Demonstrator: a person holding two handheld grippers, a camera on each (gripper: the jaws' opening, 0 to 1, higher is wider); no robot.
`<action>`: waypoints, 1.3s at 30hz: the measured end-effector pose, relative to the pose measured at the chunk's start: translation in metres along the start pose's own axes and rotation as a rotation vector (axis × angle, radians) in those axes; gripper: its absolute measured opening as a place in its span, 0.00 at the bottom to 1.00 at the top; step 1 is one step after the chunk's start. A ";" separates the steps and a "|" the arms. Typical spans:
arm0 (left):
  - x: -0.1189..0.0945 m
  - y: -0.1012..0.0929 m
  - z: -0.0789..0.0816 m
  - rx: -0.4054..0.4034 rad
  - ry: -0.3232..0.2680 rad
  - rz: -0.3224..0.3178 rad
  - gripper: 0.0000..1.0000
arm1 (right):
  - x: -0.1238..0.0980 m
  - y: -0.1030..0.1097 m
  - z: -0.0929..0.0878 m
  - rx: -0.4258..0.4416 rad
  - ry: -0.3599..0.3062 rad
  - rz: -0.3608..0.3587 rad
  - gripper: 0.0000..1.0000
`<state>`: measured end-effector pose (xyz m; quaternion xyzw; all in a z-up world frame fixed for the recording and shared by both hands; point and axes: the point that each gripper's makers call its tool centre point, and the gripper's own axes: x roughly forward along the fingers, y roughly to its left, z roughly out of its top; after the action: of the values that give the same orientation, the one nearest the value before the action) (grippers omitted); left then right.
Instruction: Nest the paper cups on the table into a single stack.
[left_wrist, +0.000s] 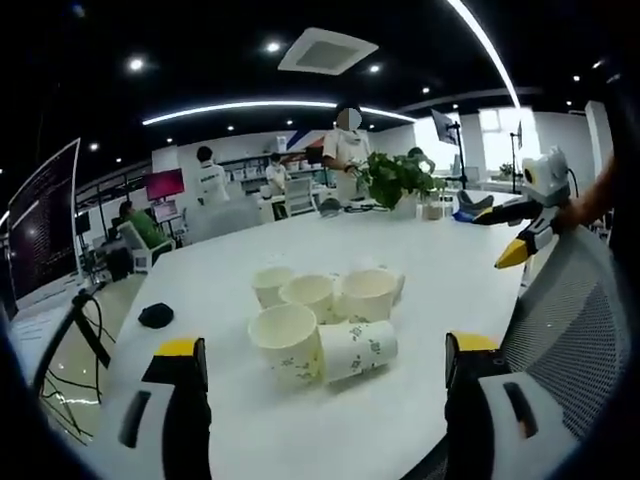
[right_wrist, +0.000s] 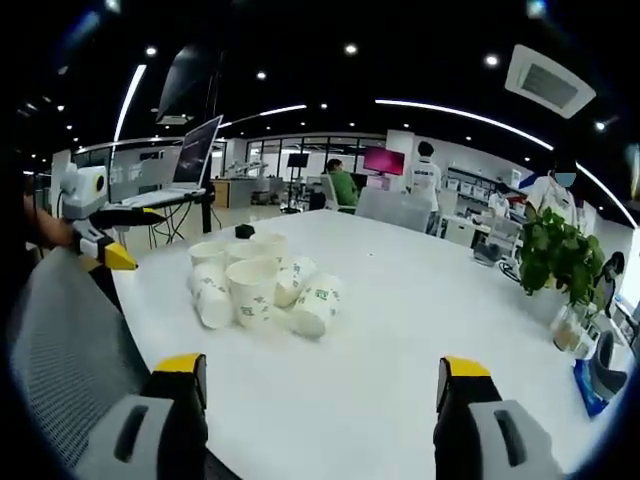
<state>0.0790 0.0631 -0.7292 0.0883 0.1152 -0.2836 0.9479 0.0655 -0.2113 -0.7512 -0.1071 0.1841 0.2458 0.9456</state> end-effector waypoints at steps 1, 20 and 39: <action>0.000 0.000 0.000 0.000 0.000 0.001 0.99 | 0.000 0.000 0.000 0.001 0.000 -0.001 0.97; 0.001 -0.001 -0.003 -0.012 0.021 -0.004 0.99 | -0.001 -0.005 0.001 0.005 -0.009 -0.022 0.97; -0.001 0.006 -0.005 -0.024 0.028 0.026 0.97 | -0.001 -0.002 -0.001 0.011 0.001 -0.012 0.96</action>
<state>0.0807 0.0697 -0.7335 0.0825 0.1304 -0.2685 0.9508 0.0658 -0.2139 -0.7510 -0.1029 0.1853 0.2390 0.9476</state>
